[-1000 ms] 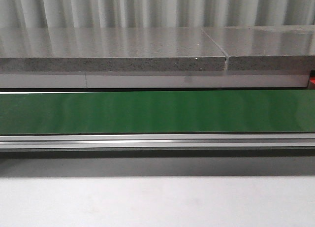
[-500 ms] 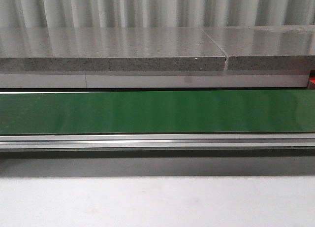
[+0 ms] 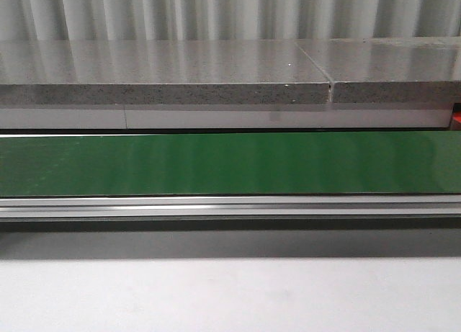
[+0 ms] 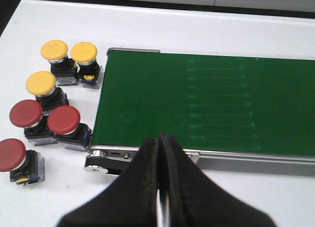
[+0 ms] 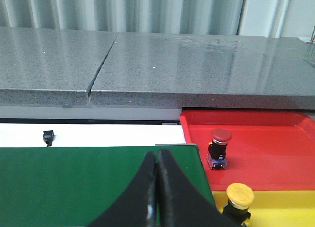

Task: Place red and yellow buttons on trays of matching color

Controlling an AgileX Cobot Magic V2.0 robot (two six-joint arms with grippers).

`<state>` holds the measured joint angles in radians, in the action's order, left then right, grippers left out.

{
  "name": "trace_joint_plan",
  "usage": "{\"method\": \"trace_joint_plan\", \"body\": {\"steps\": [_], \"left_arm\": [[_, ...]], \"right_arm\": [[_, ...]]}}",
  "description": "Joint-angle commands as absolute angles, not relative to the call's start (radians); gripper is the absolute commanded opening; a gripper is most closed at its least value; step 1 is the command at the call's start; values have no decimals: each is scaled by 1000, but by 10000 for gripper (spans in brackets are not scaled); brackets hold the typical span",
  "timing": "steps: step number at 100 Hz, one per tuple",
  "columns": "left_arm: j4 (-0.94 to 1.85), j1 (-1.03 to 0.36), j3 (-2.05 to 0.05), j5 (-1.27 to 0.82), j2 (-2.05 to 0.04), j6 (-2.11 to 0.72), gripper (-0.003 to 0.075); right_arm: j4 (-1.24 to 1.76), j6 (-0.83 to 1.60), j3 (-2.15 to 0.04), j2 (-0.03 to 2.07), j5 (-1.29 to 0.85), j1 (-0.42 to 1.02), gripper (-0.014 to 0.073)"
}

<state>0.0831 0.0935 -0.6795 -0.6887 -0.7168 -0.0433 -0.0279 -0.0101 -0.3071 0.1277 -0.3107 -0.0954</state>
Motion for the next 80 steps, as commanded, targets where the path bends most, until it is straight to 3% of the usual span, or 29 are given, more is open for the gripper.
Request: {"method": "trace_joint_plan", "body": {"steps": [1,9,26,33,80], "left_arm": [[105,130,-745,-616,-769,-40,-1],[110,161,-772,-616,-812,-40,72],[110,217,-830,-632,-901,-40,368],[111,245,-849,-632,-932,-38,448],[193,422,-956,-792,-1191,167,470]], "right_arm": [[-43,0,-331,137,-231,-99,-67],[-43,0,-331,137,-231,-99,-67],[-43,0,-331,137,-231,-99,-67],[-43,0,-331,137,-231,-99,-67],[-43,0,-331,137,-231,-99,-67]]}}
